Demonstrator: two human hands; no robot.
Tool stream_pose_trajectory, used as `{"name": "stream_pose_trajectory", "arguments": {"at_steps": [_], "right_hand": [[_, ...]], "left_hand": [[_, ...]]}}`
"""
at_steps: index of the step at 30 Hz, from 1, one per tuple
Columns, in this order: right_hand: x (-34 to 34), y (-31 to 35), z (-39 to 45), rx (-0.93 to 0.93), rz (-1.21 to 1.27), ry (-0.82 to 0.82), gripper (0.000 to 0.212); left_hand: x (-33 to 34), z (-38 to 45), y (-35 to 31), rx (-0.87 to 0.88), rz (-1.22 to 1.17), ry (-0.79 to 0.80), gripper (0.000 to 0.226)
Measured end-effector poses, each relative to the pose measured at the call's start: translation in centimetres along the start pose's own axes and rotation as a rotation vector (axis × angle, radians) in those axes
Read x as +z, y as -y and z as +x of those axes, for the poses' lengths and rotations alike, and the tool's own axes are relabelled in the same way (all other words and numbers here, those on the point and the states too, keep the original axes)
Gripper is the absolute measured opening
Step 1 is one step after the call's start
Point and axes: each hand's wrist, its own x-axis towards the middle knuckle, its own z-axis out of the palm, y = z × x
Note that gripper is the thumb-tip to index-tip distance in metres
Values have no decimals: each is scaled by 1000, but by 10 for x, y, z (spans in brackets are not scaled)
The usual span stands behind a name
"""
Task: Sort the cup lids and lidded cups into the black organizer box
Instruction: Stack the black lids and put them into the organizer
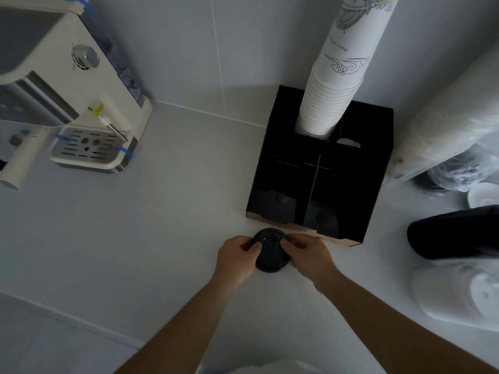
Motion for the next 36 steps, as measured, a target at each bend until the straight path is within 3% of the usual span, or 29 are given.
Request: {"name": "stream_pose_trajectory", "arguments": {"at_steps": [2, 5, 14, 22, 28, 36], "right_hand": [[2, 0, 1, 25, 20, -26, 23], [1, 2, 1, 40, 24, -35, 21], [1, 6, -5, -110, -198, -46, 26], [-1, 8, -10, -158, -289, -13, 28], [-1, 9, -4, -89, -249, -9, 24], [4, 6, 3, 38, -116, 11, 25]], "left_hand": [[0, 1, 1, -5, 16, 4, 23], [0, 1, -1, -19, 35, 7, 25], [4, -1, -7, -99, -94, 15, 29], [9, -3, 0, 41, 64, -39, 27], [7, -3, -2, 11, 83, -15, 27], [6, -2, -5, -83, -67, 30, 39]]}}
